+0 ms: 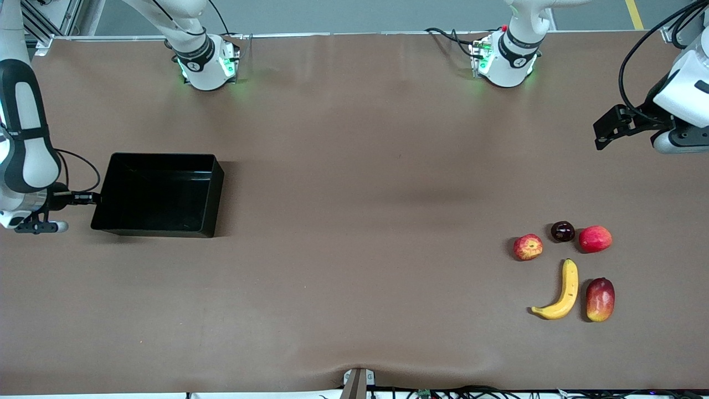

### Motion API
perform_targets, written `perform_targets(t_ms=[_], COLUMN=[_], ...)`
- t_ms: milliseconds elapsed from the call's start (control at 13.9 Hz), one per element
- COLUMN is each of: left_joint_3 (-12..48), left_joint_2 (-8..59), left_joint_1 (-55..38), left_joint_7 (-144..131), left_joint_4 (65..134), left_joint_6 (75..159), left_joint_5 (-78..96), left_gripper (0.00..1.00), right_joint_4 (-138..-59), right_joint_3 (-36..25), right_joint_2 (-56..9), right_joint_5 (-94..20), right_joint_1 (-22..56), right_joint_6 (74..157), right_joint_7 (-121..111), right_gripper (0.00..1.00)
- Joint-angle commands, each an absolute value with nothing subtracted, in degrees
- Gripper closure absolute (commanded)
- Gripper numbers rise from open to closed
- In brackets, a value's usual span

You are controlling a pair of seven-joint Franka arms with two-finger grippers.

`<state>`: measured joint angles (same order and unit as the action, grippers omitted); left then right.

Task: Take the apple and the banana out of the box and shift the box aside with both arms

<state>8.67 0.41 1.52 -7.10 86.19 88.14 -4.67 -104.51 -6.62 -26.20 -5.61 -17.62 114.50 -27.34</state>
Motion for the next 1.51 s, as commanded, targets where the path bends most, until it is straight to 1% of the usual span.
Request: perform_targets(t_ms=[0, 215, 359, 502, 574, 646, 861, 1004, 1148, 1291, 1435], left_joint_3=[8.0, 8.1, 8.2, 8.2, 8.2, 8.2, 8.2, 8.2, 8.2, 8.1, 8.0], left_joint_2=[-0.8, -1.0, -1.1, -1.1, -1.2, -1.4, -1.1, -1.0, -1.0, -1.0, -1.1], left_joint_1=[1.8, 3.5, 3.6, 3.6, 3.6, 3.7, 3.7, 3.7, 3.7, 3.8, 3.8], left_joint_7=[-6.6, -6.2, -6.3, -6.3, -6.3, -6.4, -6.3, -6.2, -6.2, -6.2, -6.2], left_joint_4=[87.0, 87.6, 87.6, 87.5, 87.5, 87.6, 87.6, 87.6, 87.5, 87.1, 87.0], left_joint_6=[87.7, 87.5, 86.7, 85.9, 85.9, 85.9, 86.3, 86.4, 86.4, 86.4, 86.4], left_joint_5=[-3.4, -3.3, -3.3, -3.3, -3.3, -3.3, -3.3, -3.3, -3.3, -3.3, -3.4], left_gripper=[0.0, 0.0, 0.0, 0.0, 0.0, 0.0, 0.0, 0.0, 0.0, 0.0, 0.0], right_joint_4=[-97.6, -87.3, -82.2, -76.0, -74.4, -74.0, -73.9, -74.2, -75.0, -77.8, -81.7], right_joint_3=[-5.1, -4.7, -4.8, -4.9, -5.0, -5.0, -4.8, -4.7, -5.0, -5.2, -5.3], right_joint_2=[-25.7, -25.9, -25.9, -25.9, -25.5, -24.9, -19.9, -15.0, -10.4, -5.1, 0.5], right_joint_5=[-5.7, -7.8, -6.9, -4.3, -4.0, -4.0, -4.2, -4.4, -4.0, -4.0, -3.8], right_joint_1=[-16.4, -13.6, -10.7, -6.0, -4.1, -3.0, 0.3, 0.4, 0.1, -0.3, -0.8], right_joint_6=[108.2, 107.3, 107.0, 102.9, 101.4, 99.1, 91.3, 83.5, 77.4, 73.9, 73.8], right_joint_7=[-31.7, -32.7, -32.5, -31.8, -30.8, -27.9, -9.1, -6.8, -6.6, -4.8, -3.7], right_gripper=[0.0, 0.0, 0.0, 0.0, 0.0, 0.0, 0.0, 0.0, 0.0, 0.0, 0.0])
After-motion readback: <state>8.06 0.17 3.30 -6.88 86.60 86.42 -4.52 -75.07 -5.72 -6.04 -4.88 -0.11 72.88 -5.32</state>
